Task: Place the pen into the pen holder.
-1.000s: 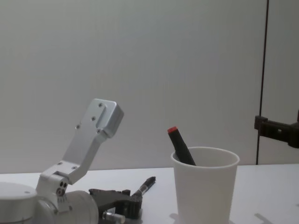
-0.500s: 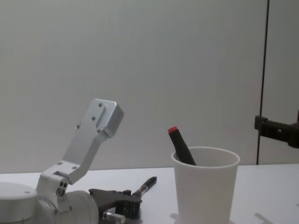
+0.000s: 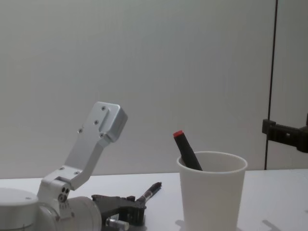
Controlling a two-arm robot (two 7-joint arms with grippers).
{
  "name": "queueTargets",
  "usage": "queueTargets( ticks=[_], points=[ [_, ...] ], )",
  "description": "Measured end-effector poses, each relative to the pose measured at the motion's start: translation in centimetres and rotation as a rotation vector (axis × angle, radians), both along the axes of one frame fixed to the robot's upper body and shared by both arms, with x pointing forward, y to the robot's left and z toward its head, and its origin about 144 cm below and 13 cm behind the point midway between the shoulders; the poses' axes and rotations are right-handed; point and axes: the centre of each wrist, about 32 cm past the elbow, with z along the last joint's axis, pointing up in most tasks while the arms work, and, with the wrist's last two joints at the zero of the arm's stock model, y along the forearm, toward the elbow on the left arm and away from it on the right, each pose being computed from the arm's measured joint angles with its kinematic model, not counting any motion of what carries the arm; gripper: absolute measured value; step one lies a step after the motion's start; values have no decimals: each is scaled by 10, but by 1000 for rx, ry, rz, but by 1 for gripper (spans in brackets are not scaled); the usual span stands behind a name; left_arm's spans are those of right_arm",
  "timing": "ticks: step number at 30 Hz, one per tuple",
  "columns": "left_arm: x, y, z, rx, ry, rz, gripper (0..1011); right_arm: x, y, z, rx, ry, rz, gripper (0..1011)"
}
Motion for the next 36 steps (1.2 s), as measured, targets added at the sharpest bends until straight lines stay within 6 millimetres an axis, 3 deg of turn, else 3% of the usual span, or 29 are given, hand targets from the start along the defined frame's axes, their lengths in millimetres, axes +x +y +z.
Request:
queueTargets(
  ticks=[14, 36],
  points=[
    [2, -3, 9, 5, -49, 7, 135, 0, 0, 0, 0, 0, 0, 1001],
    [-7, -14, 69, -76, -368, 55, 135, 0, 0, 0, 0, 0, 0, 1001]
  ],
)
